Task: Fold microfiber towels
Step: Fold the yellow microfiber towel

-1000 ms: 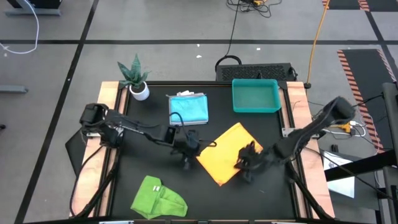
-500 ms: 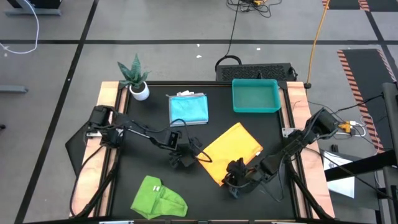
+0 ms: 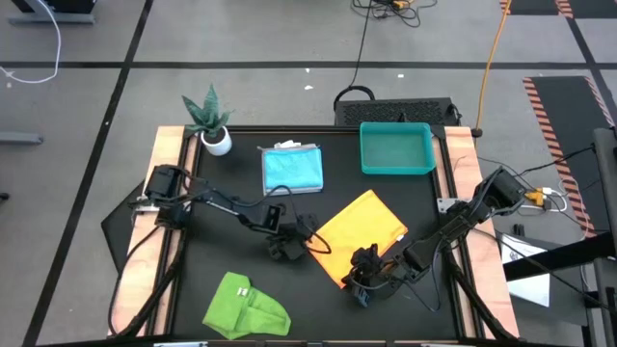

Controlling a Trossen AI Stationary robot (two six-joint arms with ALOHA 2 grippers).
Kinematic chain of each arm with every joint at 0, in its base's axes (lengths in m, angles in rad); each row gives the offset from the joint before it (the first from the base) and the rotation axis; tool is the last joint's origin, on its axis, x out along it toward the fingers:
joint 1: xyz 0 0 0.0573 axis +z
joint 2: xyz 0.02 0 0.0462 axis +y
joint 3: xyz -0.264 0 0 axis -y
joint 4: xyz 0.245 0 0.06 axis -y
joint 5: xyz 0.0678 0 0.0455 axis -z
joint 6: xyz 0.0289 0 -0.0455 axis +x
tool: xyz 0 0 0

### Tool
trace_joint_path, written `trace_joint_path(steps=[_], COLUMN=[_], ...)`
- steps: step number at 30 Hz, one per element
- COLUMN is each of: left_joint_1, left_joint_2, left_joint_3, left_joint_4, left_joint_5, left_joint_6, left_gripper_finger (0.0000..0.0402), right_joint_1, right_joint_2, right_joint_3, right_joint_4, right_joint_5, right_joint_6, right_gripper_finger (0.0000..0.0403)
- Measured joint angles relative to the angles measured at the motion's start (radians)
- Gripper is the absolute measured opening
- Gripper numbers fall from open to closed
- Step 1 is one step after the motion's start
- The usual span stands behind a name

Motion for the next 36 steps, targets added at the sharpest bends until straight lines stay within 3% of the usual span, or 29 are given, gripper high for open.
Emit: trace_joint_path(steps=[8, 14, 18, 24, 28, 36], left_joint_1=[0.002, 0.019, 0.025, 0.025, 0.026, 0.025], left_joint_2=[0.021, 0.027, 0.029, 0.029, 0.029, 0.029], left_joint_3=[0.000, 0.000, -0.002, -0.005, -0.005, -0.005], left_joint_4=[-0.026, -0.039, -0.042, -0.032, -0.029, -0.030], left_joint_5=[0.010, 0.031, 0.045, 0.044, 0.040, 0.034], left_joint_6=[-0.001, -0.036, -0.062, -0.105, -0.137, -0.193], left_gripper_finger=[0.0164, 0.0113, 0.0070, 0.0011, 0.0010, 0.0005], right_joint_1=[-0.002, -0.003, -0.008, -0.007, -0.007, -0.007], right_joint_2=[0.029, 0.087, 0.088, 0.080, 0.080, 0.081], right_joint_3=[0.000, -0.001, -0.001, -0.001, -0.001, -0.001], right_joint_4=[0.089, 0.097, 0.094, 0.104, 0.114, 0.079], right_joint_5=[-0.002, -0.037, -0.086, -0.081, -0.079, -0.077], right_joint_6=[-0.063, -0.195, -0.273, -0.303, -0.317, -0.356], right_gripper_finger=[0.0000, 0.0008, 0.0048, 0.0145, 0.0196, 0.0214])
